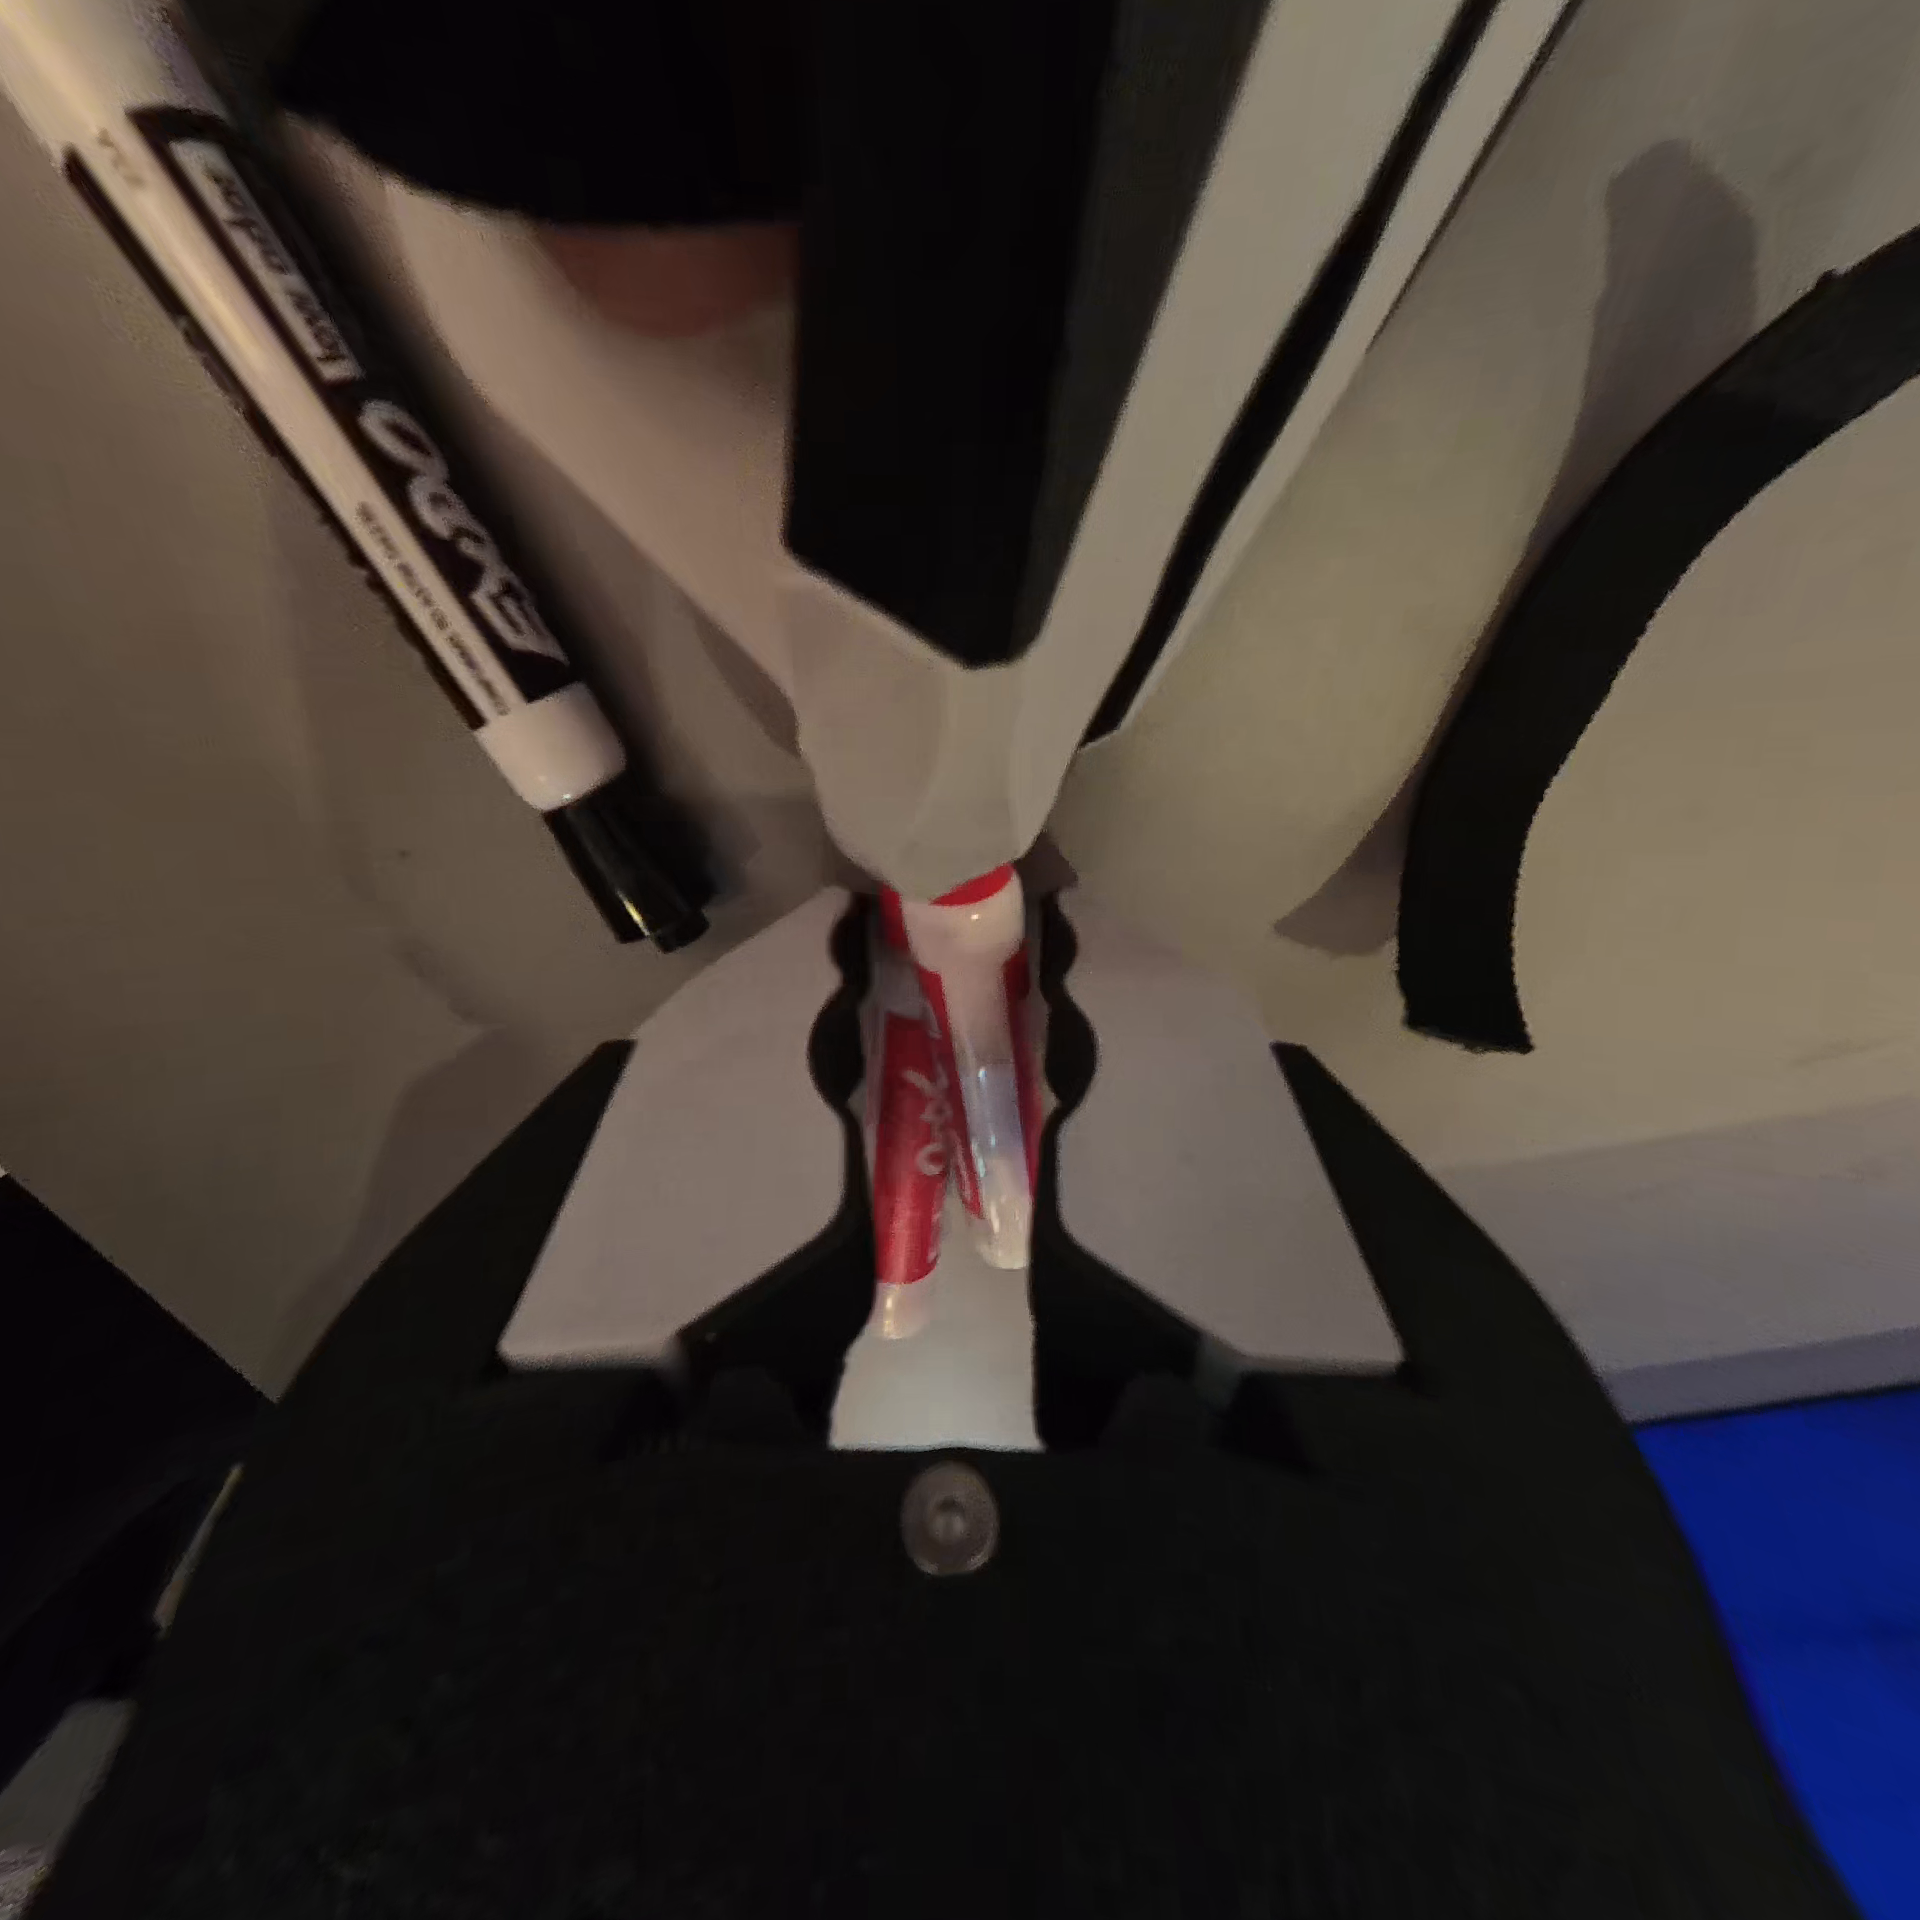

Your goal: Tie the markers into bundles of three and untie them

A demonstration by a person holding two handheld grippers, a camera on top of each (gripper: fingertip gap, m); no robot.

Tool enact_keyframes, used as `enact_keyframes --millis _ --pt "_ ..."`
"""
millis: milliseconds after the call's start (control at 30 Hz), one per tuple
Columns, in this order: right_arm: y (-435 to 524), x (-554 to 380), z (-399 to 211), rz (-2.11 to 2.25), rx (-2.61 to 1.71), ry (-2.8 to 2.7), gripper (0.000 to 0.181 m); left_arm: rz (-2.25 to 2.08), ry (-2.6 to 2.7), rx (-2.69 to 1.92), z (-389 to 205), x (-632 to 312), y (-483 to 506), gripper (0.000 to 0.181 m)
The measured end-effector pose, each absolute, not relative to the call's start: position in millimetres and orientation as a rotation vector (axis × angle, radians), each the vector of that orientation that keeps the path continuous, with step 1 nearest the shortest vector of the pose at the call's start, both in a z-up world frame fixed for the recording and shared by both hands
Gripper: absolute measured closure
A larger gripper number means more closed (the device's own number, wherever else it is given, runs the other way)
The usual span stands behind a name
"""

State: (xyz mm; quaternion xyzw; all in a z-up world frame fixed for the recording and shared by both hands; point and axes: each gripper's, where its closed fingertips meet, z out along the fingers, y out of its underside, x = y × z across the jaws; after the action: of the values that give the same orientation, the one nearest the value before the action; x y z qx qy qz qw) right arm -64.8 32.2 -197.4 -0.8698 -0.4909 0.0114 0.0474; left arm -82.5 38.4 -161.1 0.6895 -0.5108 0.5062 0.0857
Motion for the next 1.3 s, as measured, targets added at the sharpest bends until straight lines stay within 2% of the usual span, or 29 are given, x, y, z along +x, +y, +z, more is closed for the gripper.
enact_keyframes --millis 33,467,667,733,1033,1300 --pt "32 -65 -198 0.047 -2.648 -1.492 0.16 1.51 -1.527 2.039 -160 -82 36 0.163" --pt "35 -64 -198 0.185 -2.67 -1.139 0.164 1.704 -1.471 2.122 -135 -88 52 0.168" --pt "36 -61 -198 0.169 -2.676 -1.12 0.164 1.569 -1.607 2.182 -154 -80 42 0.169" --pt "36 -63 -198 0.178 -2.668 -1.122 0.164 1.493 -1.635 2.208 -164 -79 45 0.179" --pt "36 -61 -198 0.191 -2.707 -1.049 0.164 1.42 -1.672 2.25 -167 -76 49 0.178" --pt "64 -54 -184 0.412 -2.802 -0.541 0.164 1.358 -1.714 2.483 -152 -98 75 0.151"
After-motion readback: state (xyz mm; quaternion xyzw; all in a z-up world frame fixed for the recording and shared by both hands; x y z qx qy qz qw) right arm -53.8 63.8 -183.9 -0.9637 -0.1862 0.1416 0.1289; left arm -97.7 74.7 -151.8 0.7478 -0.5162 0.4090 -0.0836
